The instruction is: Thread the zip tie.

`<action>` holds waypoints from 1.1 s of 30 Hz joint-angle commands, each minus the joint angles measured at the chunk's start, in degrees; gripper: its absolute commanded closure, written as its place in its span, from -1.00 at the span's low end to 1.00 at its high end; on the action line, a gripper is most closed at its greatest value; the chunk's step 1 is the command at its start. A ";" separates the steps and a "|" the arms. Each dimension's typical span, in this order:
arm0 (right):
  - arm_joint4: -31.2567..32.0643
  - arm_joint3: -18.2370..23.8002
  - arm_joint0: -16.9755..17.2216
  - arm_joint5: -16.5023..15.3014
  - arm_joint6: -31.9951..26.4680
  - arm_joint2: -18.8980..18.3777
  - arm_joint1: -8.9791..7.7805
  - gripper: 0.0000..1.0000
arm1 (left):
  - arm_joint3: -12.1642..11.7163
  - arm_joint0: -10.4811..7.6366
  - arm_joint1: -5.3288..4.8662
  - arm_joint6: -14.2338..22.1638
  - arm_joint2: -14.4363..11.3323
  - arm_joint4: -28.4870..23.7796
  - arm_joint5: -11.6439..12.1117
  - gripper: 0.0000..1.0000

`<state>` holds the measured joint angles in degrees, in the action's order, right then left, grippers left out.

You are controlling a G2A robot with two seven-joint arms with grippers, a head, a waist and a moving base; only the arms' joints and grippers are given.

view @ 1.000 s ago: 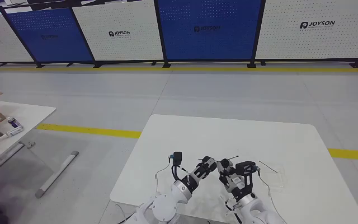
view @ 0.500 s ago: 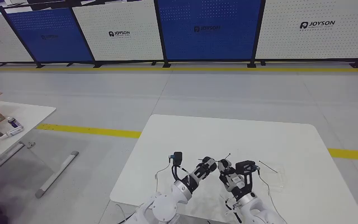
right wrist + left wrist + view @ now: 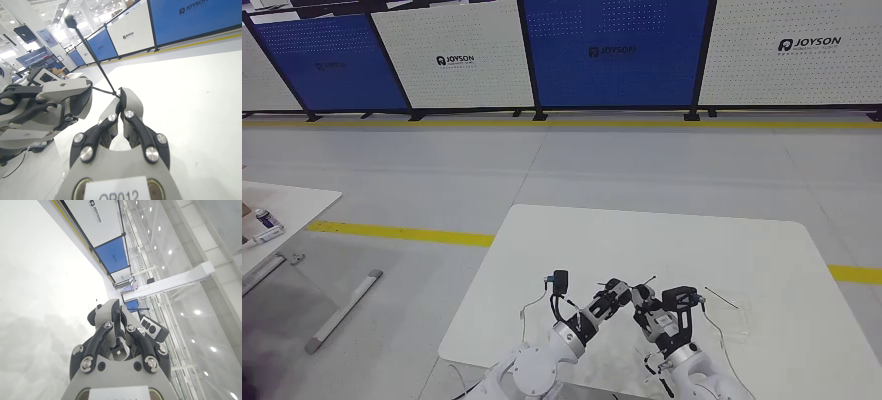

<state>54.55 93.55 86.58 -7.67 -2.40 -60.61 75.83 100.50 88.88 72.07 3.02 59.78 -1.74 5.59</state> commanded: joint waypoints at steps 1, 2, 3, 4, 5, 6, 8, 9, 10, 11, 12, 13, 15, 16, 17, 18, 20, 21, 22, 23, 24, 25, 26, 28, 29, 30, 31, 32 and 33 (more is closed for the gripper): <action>0.04 -0.08 -0.01 -0.04 0.00 0.00 0.00 1.00 | -0.04 -0.02 0.00 0.10 -0.01 -0.08 0.20 1.00; 0.07 -0.12 -0.01 -0.06 -0.01 0.00 0.00 1.00 | -0.05 -0.03 0.00 0.14 -0.01 -0.12 0.28 1.00; 0.10 -0.17 -0.02 -0.10 -0.02 -0.01 0.00 1.00 | -0.05 -0.04 -0.01 0.18 0.00 -0.16 0.36 1.00; 0.14 -0.20 -0.02 -0.12 -0.03 -0.02 -0.01 1.00 | -0.03 -0.04 -0.01 0.19 0.02 -0.19 0.42 1.00; 0.18 -0.23 -0.03 -0.13 -0.04 -0.03 -0.01 1.00 | -0.01 -0.02 -0.02 0.21 0.04 -0.24 0.48 1.00; 0.22 -0.24 -0.04 -0.15 -0.05 -0.04 -0.01 1.00 | 0.03 0.00 -0.02 0.22 0.09 -0.33 0.56 1.00; 0.30 -0.28 -0.04 -0.19 -0.06 -0.06 -0.02 1.00 | 0.12 0.06 -0.04 0.23 0.17 -0.46 0.68 1.00; 0.32 -0.30 -0.04 -0.20 -0.07 -0.08 -0.02 1.00 | 0.16 0.11 -0.05 0.23 0.22 -0.53 0.73 1.00; 0.35 -0.36 -0.03 -0.25 -0.09 -0.12 -0.03 1.00 | 0.25 0.18 -0.06 0.22 0.30 -0.59 0.83 1.00; 0.37 -0.43 -0.03 -0.31 -0.14 -0.14 -0.04 1.00 | 0.33 0.26 -0.07 0.17 0.39 -0.72 0.94 1.00; 0.39 -0.50 -0.05 -0.35 -0.19 -0.16 -0.04 1.00 | 0.42 0.35 -0.09 0.13 0.50 -0.84 1.05 1.00; 0.42 -0.63 -0.07 -0.39 -0.27 -0.16 -0.05 1.00 | 0.55 0.45 -0.12 0.11 0.65 -0.92 1.18 1.00; 0.44 -0.83 -0.14 -0.45 -0.35 -0.12 -0.04 1.00 | 0.86 0.69 -0.16 0.05 0.88 -1.08 1.47 1.00; 0.44 -0.90 -0.17 -0.47 -0.35 -0.11 -0.03 1.00 | 0.98 0.82 -0.18 0.03 0.98 -1.12 1.63 1.00; 0.42 -1.01 -0.20 -0.53 -0.38 -0.08 -0.03 1.00 | 1.22 0.99 -0.21 -0.01 1.08 -1.18 1.95 1.00; 0.38 -1.11 -0.22 -0.60 -0.38 -0.06 -0.02 1.00 | 1.37 1.14 -0.22 -0.07 1.13 -1.22 2.27 1.00; 0.32 -1.39 -0.29 -0.75 -0.36 0.04 0.00 1.00 | 1.59 1.43 -0.25 0.01 1.13 -1.14 2.76 1.00; 0.31 -1.56 -0.35 -0.85 -0.37 0.12 0.01 1.00 | 1.68 1.52 -0.27 -0.01 1.14 -1.12 2.96 1.00; 0.30 -1.72 -0.43 -0.90 -0.34 0.19 0.03 1.00 | 1.76 1.62 -0.28 -0.02 1.16 -1.10 3.09 1.00; 0.27 -1.94 -0.53 -0.93 -0.31 0.28 0.06 1.00 | 1.89 1.73 -0.30 -0.03 1.20 -1.06 3.21 1.00; 0.24 -2.08 -0.60 -0.96 -0.28 0.34 0.07 1.00 | 2.02 1.81 -0.32 -0.04 1.27 -0.99 3.28 1.00; 0.21 -2.20 -0.67 -0.98 -0.25 0.38 0.09 1.00 | 2.16 1.91 -0.34 -0.06 1.35 -0.94 3.33 1.00; 0.17 -2.29 -0.73 -1.01 -0.23 0.41 0.10 1.00 | 2.28 2.02 -0.36 -0.07 1.43 -0.90 3.37 1.00; 0.08 -2.49 -0.81 -1.05 -0.22 0.45 0.12 1.00 | 2.59 2.26 -0.42 -0.08 1.62 -0.85 3.44 1.00; 0.06 -2.58 -0.84 -1.07 -0.23 0.45 0.13 1.00 | 2.69 2.36 -0.44 -0.07 1.68 -0.86 3.50 1.00; 0.03 -2.72 -0.89 -1.07 -0.25 0.45 0.14 1.00 | 2.78 2.46 -0.46 -0.03 1.73 -0.93 3.59 1.00; -0.01 -2.83 -0.93 -1.07 -0.29 0.46 0.14 1.00 | 2.81 2.51 -0.47 0.03 1.75 -1.01 3.67 1.00; -0.04 -2.93 -0.99 -1.08 -0.33 0.48 0.15 1.00 | 2.82 2.53 -0.48 0.07 1.78 -1.04 3.70 1.00; -0.06 -3.06 -1.05 -1.09 -0.41 0.52 0.17 1.00 | 2.89 2.56 -0.49 0.13 1.80 -1.05 3.72 1.00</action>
<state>54.51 90.61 85.58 -8.76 -2.74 -60.13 75.99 103.34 91.42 71.59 3.09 61.56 -2.76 9.29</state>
